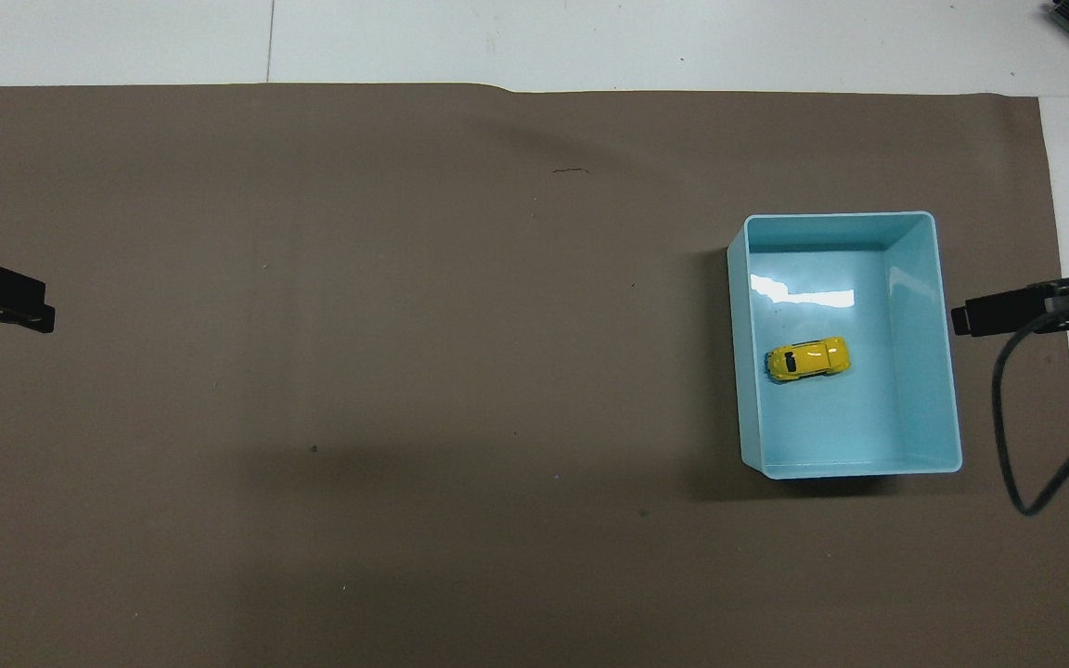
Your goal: Wind up and store yellow beetle car
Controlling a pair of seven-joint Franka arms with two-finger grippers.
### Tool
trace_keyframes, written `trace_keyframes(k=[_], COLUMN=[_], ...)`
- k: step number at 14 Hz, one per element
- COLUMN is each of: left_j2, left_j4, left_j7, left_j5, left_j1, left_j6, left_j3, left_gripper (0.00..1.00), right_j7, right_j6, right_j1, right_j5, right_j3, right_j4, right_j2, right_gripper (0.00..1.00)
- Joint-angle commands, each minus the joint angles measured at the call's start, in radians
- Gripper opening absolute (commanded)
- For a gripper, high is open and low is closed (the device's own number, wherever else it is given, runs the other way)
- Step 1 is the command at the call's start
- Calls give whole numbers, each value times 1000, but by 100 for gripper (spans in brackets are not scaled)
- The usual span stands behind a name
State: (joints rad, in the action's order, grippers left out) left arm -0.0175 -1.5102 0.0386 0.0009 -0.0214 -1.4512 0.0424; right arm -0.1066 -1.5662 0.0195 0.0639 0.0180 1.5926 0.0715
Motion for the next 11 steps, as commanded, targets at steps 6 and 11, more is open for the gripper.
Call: trace_keyframes(k=[6, 11], left_j2=[8, 8], left_j4=[2, 2], left_j7=[7, 7], left_j5=[13, 13], left_j1=[-15, -15], left_j6=[17, 17], left_j3=[11, 11], left_gripper=[100, 100], right_j7=[19, 16], right_j6=[64, 57], right_j1=[-6, -10], right_j5=[-82, -85], right_j3=[-9, -12], right_j4=[-63, -63], right_j2=[4, 10], right_gripper=[100, 100])
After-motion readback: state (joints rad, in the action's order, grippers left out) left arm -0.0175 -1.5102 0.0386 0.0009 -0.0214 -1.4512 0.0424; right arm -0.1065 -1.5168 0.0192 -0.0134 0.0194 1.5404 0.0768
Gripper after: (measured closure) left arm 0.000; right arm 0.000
